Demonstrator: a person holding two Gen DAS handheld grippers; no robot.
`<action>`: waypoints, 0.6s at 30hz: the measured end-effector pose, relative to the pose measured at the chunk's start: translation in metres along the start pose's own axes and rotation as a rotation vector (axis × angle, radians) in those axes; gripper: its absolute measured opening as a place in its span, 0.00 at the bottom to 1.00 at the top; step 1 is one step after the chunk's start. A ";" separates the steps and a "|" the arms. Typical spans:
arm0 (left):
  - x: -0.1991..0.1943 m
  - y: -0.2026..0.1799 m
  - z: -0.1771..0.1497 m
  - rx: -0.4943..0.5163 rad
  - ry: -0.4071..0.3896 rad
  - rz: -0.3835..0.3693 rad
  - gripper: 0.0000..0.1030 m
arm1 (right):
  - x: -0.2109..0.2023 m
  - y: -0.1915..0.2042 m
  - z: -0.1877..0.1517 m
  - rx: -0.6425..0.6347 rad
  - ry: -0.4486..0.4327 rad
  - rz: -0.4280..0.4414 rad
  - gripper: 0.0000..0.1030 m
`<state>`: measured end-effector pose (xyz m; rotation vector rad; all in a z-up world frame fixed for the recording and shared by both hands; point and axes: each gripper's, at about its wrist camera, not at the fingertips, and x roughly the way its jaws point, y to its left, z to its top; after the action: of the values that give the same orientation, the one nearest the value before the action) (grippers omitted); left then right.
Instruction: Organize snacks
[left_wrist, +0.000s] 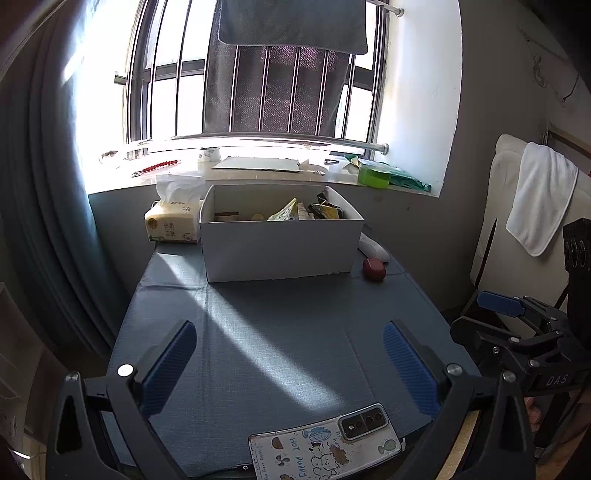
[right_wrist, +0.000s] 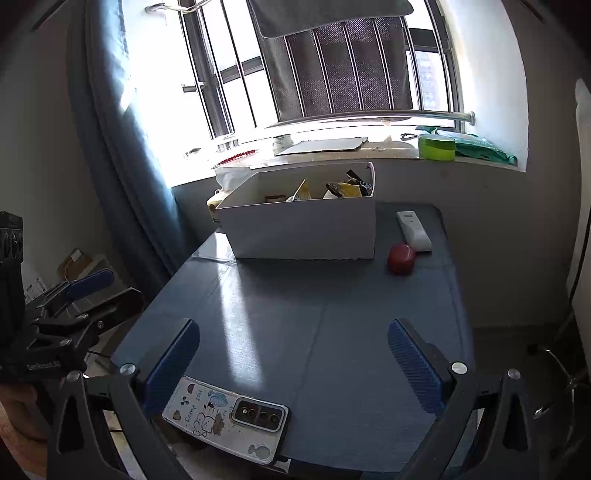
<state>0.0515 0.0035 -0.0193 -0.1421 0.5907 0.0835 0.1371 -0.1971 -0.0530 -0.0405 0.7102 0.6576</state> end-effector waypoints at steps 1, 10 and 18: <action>0.000 0.000 0.000 -0.001 0.000 0.000 1.00 | 0.000 0.000 0.000 0.000 0.000 0.000 1.00; 0.002 0.000 -0.001 0.006 0.006 0.006 1.00 | 0.004 0.001 -0.003 -0.005 0.014 -0.003 1.00; 0.001 0.000 -0.002 0.009 0.006 0.006 1.00 | 0.003 0.001 -0.003 -0.005 0.011 -0.008 1.00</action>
<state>0.0518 0.0028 -0.0215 -0.1317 0.5977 0.0860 0.1365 -0.1950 -0.0568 -0.0516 0.7190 0.6523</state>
